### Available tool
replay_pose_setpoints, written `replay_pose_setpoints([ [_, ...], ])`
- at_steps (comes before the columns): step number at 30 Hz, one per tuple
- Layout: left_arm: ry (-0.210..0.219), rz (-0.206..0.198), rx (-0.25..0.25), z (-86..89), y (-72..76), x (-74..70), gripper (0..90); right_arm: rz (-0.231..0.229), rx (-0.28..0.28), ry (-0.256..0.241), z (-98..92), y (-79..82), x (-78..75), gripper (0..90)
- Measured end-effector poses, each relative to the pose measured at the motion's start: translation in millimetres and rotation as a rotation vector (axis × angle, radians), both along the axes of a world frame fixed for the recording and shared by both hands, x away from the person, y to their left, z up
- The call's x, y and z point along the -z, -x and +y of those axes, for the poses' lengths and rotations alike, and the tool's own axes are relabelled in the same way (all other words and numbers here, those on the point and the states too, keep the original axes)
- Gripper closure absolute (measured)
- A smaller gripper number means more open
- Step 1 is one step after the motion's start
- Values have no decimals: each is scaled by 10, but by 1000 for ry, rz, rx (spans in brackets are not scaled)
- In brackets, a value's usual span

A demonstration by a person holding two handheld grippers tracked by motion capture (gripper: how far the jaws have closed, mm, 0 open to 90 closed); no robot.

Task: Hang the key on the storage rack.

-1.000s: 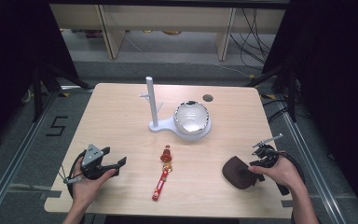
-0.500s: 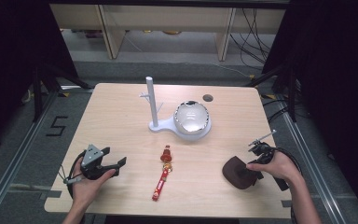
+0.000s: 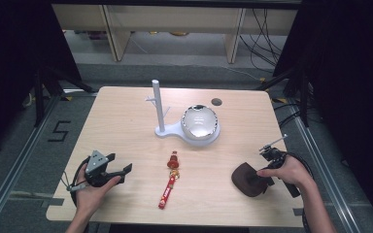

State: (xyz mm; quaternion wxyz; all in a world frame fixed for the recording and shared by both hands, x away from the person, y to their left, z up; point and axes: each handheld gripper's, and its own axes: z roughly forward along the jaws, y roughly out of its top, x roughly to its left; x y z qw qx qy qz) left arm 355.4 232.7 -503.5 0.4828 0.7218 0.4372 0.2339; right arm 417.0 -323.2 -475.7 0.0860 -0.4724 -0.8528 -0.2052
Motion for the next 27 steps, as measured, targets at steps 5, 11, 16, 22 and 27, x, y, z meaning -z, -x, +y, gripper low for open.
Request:
replay_pose_setpoints([
  [5,3,0,1,-1,-1,2,193,-61,12,54,25,64,-114,506],
  [11,6,2,1,5,-1,1,194,-122,4,44,50,145,-248,607],
  [16,5,4,-2,11,3,-1,195,-204,-30,64,120,254,-386,663],
  [22,4,6,-7,13,4,-2,197,-270,-28,92,204,364,-484,689],
  [27,8,2,-3,18,5,-3,198,-327,34,128,224,423,-539,691],
])
